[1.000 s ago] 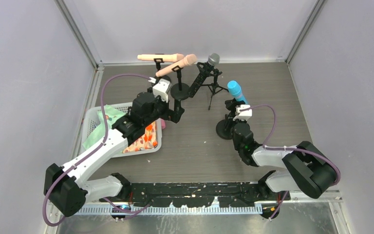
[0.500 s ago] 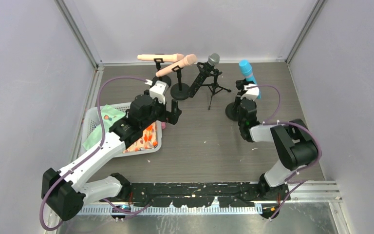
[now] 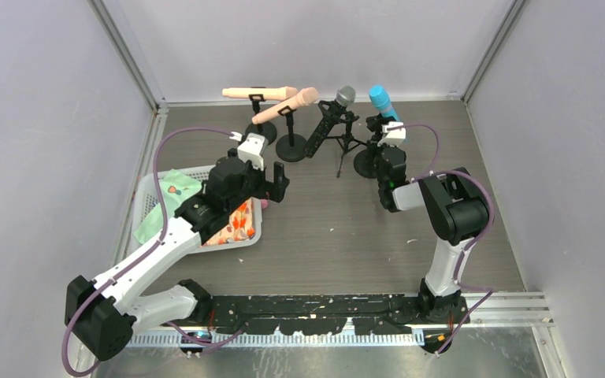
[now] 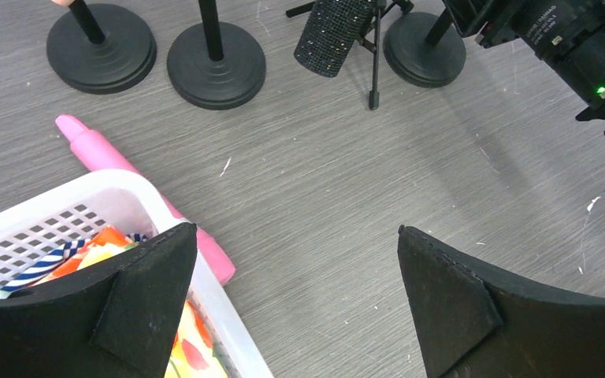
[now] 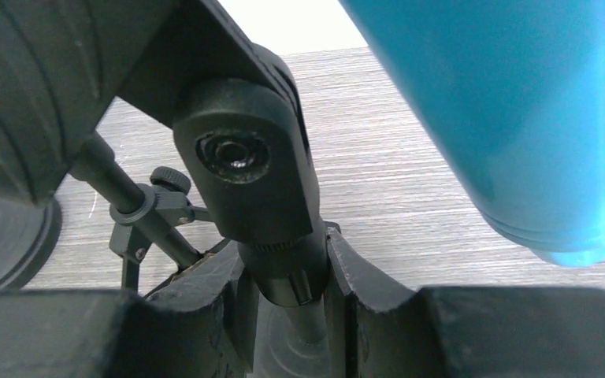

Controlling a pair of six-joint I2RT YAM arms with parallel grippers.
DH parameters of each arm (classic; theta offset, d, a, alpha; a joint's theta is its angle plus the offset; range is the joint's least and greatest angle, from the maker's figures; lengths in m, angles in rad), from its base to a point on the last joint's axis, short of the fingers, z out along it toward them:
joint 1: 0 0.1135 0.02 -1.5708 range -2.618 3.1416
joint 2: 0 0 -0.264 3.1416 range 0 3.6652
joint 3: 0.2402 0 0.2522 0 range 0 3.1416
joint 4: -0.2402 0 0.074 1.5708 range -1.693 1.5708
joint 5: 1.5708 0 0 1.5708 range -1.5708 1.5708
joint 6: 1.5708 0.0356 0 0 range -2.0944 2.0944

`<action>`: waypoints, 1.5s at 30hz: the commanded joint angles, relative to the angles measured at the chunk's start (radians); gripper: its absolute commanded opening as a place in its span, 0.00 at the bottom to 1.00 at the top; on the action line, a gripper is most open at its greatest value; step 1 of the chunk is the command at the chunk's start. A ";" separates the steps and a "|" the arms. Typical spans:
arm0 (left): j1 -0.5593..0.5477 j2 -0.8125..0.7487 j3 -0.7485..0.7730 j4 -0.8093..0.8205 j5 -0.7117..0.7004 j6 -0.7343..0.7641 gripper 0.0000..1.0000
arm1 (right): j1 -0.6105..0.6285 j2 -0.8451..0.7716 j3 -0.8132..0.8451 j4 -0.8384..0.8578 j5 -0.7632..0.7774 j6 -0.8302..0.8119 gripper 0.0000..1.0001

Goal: Attach the microphones to the stand

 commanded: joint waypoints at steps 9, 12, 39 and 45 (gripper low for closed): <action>0.006 -0.035 -0.001 -0.045 -0.161 -0.082 1.00 | 0.006 -0.170 -0.083 -0.010 -0.073 0.084 0.75; 0.005 -0.058 -0.013 -0.054 -0.181 -0.089 1.00 | 0.007 -0.246 -0.145 -0.048 -0.087 0.126 0.84; 0.006 -0.445 0.078 -0.516 -0.412 -0.136 1.00 | 0.046 -1.292 0.155 -1.649 0.083 0.225 1.00; 0.006 -0.518 0.081 -0.533 -0.412 -0.149 1.00 | 0.046 -1.403 0.109 -1.586 0.041 0.133 1.00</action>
